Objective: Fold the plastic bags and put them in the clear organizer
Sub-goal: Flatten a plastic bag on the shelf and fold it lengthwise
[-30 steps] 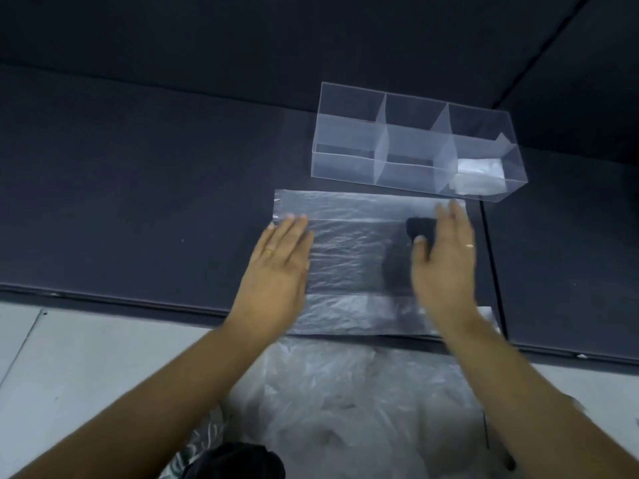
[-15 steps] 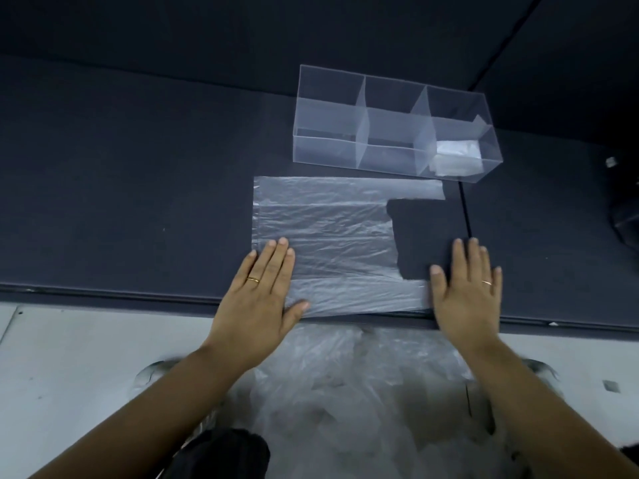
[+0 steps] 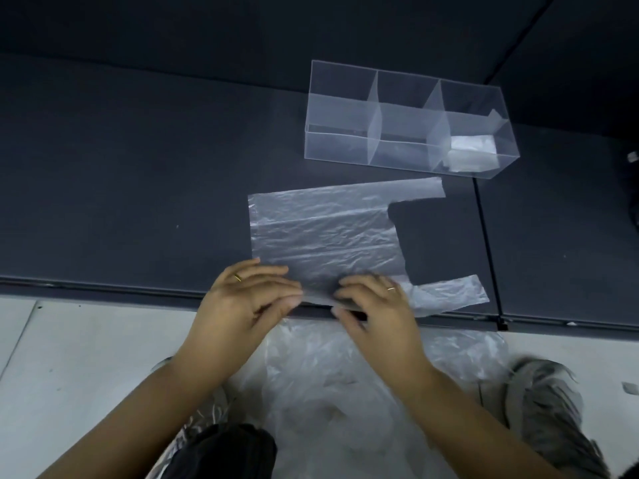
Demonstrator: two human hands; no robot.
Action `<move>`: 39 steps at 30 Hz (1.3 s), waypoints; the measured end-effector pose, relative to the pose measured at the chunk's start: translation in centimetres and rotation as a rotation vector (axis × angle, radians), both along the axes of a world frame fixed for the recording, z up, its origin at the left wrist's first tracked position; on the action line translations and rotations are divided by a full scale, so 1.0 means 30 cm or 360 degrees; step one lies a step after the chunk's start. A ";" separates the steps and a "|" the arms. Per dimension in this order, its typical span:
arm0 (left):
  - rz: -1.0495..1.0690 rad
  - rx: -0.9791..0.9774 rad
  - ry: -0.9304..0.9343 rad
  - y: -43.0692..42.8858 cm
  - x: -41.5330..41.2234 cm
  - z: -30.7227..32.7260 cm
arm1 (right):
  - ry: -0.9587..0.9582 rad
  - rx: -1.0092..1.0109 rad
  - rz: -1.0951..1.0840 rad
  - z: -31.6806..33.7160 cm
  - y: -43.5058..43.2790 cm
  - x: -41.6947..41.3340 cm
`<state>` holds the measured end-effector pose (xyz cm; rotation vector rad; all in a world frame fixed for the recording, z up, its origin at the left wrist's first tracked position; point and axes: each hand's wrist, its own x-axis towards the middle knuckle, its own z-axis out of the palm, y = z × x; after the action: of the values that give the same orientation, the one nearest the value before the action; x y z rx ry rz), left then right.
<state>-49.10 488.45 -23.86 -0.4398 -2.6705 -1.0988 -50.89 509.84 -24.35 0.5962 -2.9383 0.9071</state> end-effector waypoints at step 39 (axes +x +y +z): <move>0.0284 -0.0957 -0.0444 -0.003 -0.215 -0.122 | -0.0432 0.0037 -0.1117 0.030 0.280 -0.427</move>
<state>-55.54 488.36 -27.51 -0.1374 -3.1882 -0.3050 -63.72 518.26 -23.46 -0.5822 -3.0015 0.9004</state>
